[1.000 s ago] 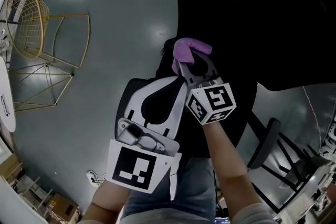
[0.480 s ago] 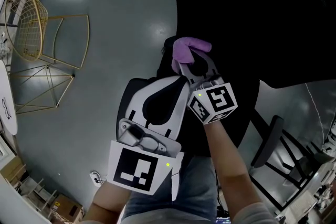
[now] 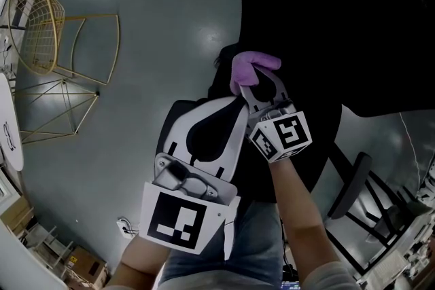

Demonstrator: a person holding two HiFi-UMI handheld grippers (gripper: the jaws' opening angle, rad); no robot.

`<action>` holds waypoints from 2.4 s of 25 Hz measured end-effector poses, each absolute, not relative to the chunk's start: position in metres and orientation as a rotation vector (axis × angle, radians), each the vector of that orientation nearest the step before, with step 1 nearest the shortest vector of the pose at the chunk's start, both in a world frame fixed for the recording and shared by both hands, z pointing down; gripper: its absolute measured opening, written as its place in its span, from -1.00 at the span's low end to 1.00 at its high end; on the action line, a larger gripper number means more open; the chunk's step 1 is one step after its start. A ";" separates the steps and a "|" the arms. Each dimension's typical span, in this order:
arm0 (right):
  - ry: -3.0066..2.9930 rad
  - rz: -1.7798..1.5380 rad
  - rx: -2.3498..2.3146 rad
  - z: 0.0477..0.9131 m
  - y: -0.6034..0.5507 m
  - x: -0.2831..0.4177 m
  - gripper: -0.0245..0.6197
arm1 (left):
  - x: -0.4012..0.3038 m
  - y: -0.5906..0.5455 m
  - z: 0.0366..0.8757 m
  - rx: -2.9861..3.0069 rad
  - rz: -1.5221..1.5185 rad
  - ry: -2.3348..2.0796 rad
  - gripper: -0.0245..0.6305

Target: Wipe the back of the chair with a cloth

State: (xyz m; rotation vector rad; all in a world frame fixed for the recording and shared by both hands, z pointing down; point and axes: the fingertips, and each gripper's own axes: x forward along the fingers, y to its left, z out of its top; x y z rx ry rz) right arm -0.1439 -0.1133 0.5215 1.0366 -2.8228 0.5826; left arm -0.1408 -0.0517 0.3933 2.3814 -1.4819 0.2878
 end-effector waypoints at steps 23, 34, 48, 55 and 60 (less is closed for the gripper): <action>-2.713 0.512 0.966 0.568 -0.104 -0.129 -0.71 | -0.136 -0.051 0.401 2.384 0.321 -1.470 -0.90; -2.635 0.484 1.052 0.580 -0.111 -0.070 -0.71 | -0.104 -0.055 0.402 2.430 0.341 -1.418 -0.90; -2.513 0.487 1.223 0.593 -0.114 0.029 -0.71 | -0.048 -0.056 0.402 2.490 0.367 -1.337 -0.90; -2.449 0.508 1.301 0.602 -0.111 0.072 -0.71 | -0.022 -0.058 0.400 2.523 0.378 -1.297 -0.90; -2.405 0.542 1.366 0.606 -0.107 0.101 -0.71 | -0.006 -0.057 0.400 2.536 0.379 -1.277 -0.90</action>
